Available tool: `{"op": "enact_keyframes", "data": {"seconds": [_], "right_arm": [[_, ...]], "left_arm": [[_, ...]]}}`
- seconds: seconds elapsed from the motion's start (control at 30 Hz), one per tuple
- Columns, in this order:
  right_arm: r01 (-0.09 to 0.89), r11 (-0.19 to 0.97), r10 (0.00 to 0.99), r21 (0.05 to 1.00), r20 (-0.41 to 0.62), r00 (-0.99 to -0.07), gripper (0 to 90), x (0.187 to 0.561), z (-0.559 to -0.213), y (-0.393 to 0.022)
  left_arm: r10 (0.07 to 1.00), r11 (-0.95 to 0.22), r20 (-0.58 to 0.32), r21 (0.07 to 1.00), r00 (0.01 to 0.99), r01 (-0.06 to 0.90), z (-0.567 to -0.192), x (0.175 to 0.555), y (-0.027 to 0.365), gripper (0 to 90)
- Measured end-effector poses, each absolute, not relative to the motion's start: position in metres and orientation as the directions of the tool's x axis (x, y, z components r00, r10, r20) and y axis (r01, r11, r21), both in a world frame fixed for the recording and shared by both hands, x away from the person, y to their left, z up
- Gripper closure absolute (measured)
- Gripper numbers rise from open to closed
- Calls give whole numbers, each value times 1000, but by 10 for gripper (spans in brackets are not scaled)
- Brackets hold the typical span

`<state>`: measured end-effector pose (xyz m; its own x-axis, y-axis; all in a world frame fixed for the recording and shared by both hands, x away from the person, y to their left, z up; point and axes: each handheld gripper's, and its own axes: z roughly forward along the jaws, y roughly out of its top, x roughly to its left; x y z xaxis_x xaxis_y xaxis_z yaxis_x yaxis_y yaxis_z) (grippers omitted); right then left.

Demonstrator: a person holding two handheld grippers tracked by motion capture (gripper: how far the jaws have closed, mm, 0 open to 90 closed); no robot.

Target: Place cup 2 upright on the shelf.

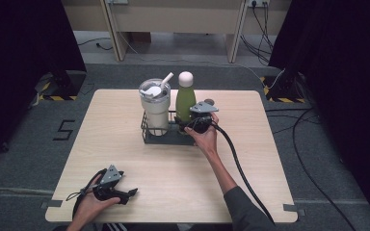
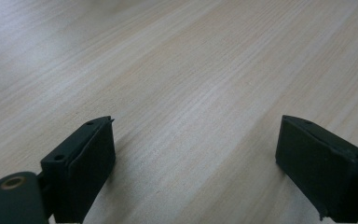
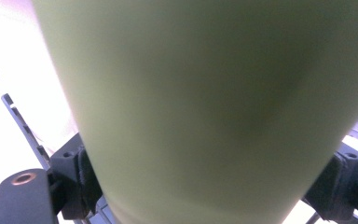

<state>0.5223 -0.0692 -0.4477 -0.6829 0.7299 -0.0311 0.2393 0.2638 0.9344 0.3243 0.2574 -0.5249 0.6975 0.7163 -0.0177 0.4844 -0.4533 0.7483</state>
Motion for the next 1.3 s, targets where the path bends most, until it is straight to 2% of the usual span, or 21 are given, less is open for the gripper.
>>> {"op": "enact_keyframes", "data": {"seconds": [0.17,0.5,1.3], "right_arm": [[222,284,731,933,-61,-679,150,515,-443,-72],[226,234,737,945,-21,-675,149,496,-436,-89],[204,194,717,960,3,-697,149,447,-425,-111]], "left_arm": [[716,-452,-18,749,697,484,-525,324,257,112],[716,-453,-17,749,698,483,-525,324,257,112],[717,-452,-17,749,697,484,-525,324,257,110]]}}
